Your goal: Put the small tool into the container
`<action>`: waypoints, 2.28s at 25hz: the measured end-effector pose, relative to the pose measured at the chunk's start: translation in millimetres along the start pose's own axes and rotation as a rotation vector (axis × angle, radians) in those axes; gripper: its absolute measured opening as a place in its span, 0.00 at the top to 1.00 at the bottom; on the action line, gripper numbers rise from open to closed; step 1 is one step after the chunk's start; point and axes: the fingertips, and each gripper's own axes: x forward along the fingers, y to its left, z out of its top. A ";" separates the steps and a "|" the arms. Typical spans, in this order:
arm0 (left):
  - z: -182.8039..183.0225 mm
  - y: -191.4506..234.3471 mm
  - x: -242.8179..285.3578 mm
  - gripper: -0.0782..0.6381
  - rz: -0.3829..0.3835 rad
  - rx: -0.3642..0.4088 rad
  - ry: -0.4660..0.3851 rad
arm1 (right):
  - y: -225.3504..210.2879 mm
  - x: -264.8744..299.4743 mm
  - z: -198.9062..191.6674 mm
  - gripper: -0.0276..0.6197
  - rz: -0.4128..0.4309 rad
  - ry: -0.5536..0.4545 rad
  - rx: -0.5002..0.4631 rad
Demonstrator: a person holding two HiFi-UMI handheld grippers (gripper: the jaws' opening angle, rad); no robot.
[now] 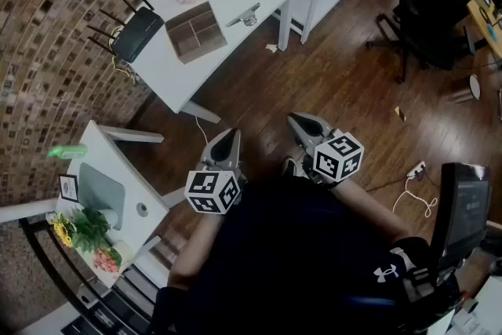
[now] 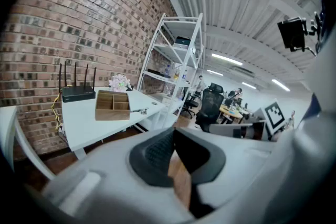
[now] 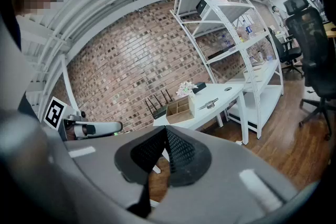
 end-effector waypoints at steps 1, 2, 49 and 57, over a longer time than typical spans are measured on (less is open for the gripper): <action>1.7 -4.2 4.4 0.89 0.002 0.002 -0.003 | -5.0 -2.2 2.0 0.94 0.002 0.001 0.000; 3.3 -8.2 8.6 0.89 0.004 0.003 -0.005 | -9.9 -4.2 3.8 0.94 0.005 0.003 0.001; 133.6 219.9 135.6 0.89 0.132 -0.128 -0.033 | -198.2 302.8 96.7 0.78 -0.135 0.106 0.445; 117.2 224.9 134.3 0.89 0.216 -0.163 -0.004 | -285.9 329.9 61.4 0.75 -0.208 0.043 0.828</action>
